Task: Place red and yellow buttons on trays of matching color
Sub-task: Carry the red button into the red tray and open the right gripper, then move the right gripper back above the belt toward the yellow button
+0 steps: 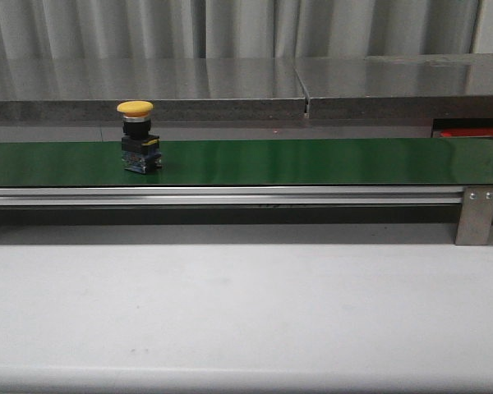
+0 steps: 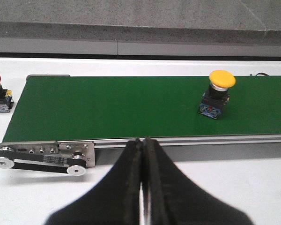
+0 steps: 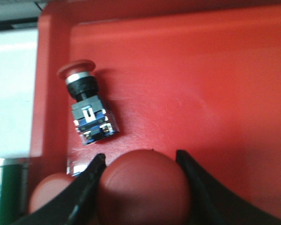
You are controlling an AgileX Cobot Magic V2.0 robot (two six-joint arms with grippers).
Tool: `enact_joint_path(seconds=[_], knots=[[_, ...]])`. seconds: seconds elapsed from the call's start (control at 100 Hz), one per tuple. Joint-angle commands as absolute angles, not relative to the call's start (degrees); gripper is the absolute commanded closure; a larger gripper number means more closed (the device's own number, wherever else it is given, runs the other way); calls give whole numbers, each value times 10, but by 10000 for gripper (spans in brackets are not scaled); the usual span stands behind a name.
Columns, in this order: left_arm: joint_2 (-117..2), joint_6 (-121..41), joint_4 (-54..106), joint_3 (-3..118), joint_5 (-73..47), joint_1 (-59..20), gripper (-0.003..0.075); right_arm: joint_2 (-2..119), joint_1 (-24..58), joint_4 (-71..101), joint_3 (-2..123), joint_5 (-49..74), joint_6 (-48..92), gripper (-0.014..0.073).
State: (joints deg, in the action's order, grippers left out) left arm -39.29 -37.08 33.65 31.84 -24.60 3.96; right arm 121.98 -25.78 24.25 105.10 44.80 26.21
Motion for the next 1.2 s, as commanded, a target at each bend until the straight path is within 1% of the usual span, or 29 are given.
enact_joint_path(seconds=[0.0, 0.48, 0.54, 0.57, 0.64, 0.66, 0.71, 0.73, 0.76, 0.78, 0.85, 0.92, 1.19], knots=[[-392, -372, 354, 335, -211, 36, 739, 1200, -261, 258, 1070, 407, 271, 480], [-392, -372, 354, 335, -211, 36, 739, 1249, -261, 264, 1070, 389, 271, 480], [-392, -372, 354, 335, -211, 36, 739, 1249, -261, 264, 1070, 388, 271, 467], [-392, -372, 354, 335, -211, 36, 739, 1249, -261, 264, 1070, 388, 271, 458], [-392, -372, 354, 335, -211, 36, 739, 1249, -261, 264, 1070, 389, 271, 403], [-392, -372, 354, 335, -211, 36, 739, 1249, -261, 264, 1070, 389, 271, 365], [-392, -372, 354, 335, -211, 36, 739, 1249, -261, 264, 1070, 393, 271, 314], [-392, -372, 354, 335, -211, 36, 739, 1248, -261, 264, 1070, 394, 271, 278], [-392, -372, 354, 335, -211, 36, 739, 1248, -261, 264, 1072, 395, 271, 252], [-392, -372, 354, 335, -211, 36, 739, 1248, -261, 264, 1073, 397, 271, 220], [-392, -372, 354, 335, -211, 36, 739, 1247, -261, 264, 1081, 405, 271, 162], [-392, -372, 354, 335, -211, 36, 739, 1241, -261, 264, 1089, 410, 271, 142], [-392, -372, 354, 335, -211, 36, 739, 1186, -261, 264, 1129, 466, 279, 143]])
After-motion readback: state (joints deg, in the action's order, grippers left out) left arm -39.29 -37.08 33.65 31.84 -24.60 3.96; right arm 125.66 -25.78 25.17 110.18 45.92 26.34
